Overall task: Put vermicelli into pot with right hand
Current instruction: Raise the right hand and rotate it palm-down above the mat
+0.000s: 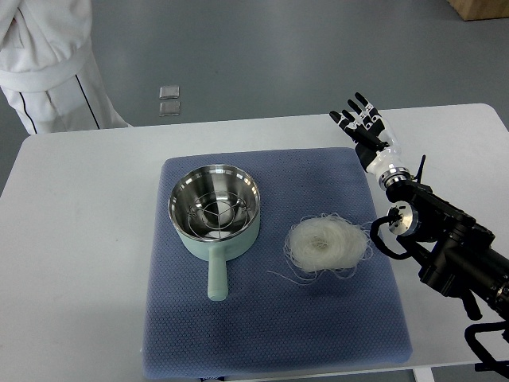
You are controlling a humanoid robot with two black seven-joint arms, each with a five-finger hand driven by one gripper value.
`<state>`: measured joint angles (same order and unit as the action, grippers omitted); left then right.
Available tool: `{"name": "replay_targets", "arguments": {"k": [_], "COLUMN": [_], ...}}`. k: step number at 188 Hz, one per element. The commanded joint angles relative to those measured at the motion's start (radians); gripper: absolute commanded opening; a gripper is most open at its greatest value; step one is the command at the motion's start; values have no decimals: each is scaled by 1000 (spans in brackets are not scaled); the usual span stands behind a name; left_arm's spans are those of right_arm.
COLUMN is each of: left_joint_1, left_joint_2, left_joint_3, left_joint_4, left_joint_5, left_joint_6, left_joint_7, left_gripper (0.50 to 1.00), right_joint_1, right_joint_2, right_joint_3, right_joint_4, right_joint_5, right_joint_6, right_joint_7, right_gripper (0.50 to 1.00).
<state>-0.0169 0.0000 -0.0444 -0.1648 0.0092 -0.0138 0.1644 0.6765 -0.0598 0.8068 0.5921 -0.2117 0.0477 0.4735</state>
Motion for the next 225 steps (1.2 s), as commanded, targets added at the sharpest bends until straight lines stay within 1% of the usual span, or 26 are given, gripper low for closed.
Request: {"name": "replay_targets", "arguments": {"k": [1, 225], "left_joint_1": [0, -11], "left_joint_2": [0, 0], "left_joint_3": [0, 3], "left_joint_4": [-1, 1], "left_joint_5": [0, 0], "left_joint_6": [-2, 0], "left_joint_7": [0, 0], "left_gripper": [1000, 1000], "right_joint_1": [0, 14], "right_joint_2": [0, -14], "right_joint_3": [0, 5], "right_joint_4": [0, -2], "right_joint_5": [0, 0], "right_joint_6": [0, -6], "right_joint_7": [0, 0], "right_gripper": [928, 928]}}
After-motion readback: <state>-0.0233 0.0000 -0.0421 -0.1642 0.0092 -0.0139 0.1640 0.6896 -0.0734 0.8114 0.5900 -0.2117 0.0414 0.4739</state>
